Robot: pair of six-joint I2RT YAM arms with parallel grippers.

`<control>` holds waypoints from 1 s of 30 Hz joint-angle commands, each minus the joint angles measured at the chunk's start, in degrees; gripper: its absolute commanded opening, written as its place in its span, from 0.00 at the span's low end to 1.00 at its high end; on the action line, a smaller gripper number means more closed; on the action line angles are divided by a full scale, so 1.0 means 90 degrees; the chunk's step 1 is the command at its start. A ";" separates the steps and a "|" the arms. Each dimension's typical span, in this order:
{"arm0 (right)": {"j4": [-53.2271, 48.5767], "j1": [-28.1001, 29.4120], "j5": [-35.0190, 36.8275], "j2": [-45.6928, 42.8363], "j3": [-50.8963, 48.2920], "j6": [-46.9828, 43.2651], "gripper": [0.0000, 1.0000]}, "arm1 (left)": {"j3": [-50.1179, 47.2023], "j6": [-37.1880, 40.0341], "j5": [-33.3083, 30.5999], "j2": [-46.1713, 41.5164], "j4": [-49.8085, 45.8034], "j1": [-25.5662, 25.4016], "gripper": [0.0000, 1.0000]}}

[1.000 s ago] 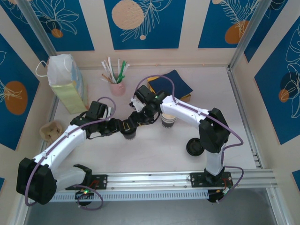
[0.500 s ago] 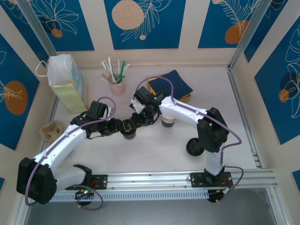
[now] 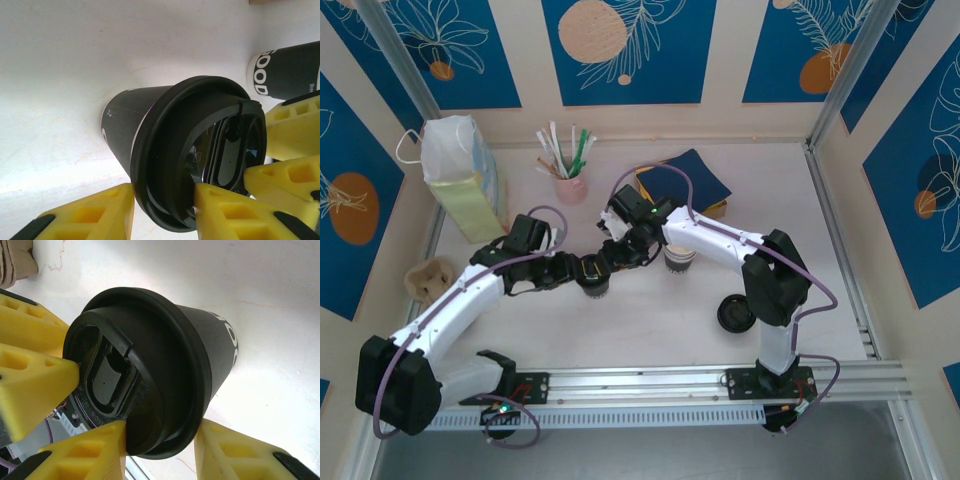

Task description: Pack the takeout coffee

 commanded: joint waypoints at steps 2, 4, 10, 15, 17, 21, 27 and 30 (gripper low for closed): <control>-0.0145 -0.0105 -0.0024 -0.0019 -0.0222 0.0090 0.39 | 0.0233 0.0232 -0.0405 0.0144 -0.0647 -0.0031 0.36; -0.0130 -0.0158 -0.0121 -0.0072 -0.0151 0.0123 0.39 | 0.0364 0.0270 -0.0414 0.0173 -0.0716 -0.0031 0.38; -0.0172 -0.0246 -0.0232 -0.0040 0.0032 0.0155 0.43 | 0.0672 0.0343 -0.0408 0.0319 -0.0762 -0.0010 0.41; -0.0152 -0.0300 -0.0285 -0.0017 0.0170 0.0182 0.43 | 0.0891 0.0384 -0.0315 0.0444 -0.0689 0.0039 0.42; -0.0160 -0.0333 -0.0273 -0.0006 0.0245 0.0182 0.43 | 0.0949 0.0432 -0.0310 0.0521 -0.0656 0.0059 0.42; -0.0220 -0.0374 -0.0297 0.0107 0.0440 0.0145 0.46 | 0.0998 0.0518 -0.0297 0.0701 -0.0626 0.0084 0.42; -0.0352 -0.0384 -0.0300 0.0374 0.0779 0.0056 0.45 | 0.1022 0.0638 -0.0317 0.0883 -0.0596 0.0107 0.42; -0.0400 -0.0384 -0.0281 0.0516 0.0862 0.0011 0.41 | 0.0998 0.0656 -0.0307 0.0906 -0.0590 0.0108 0.39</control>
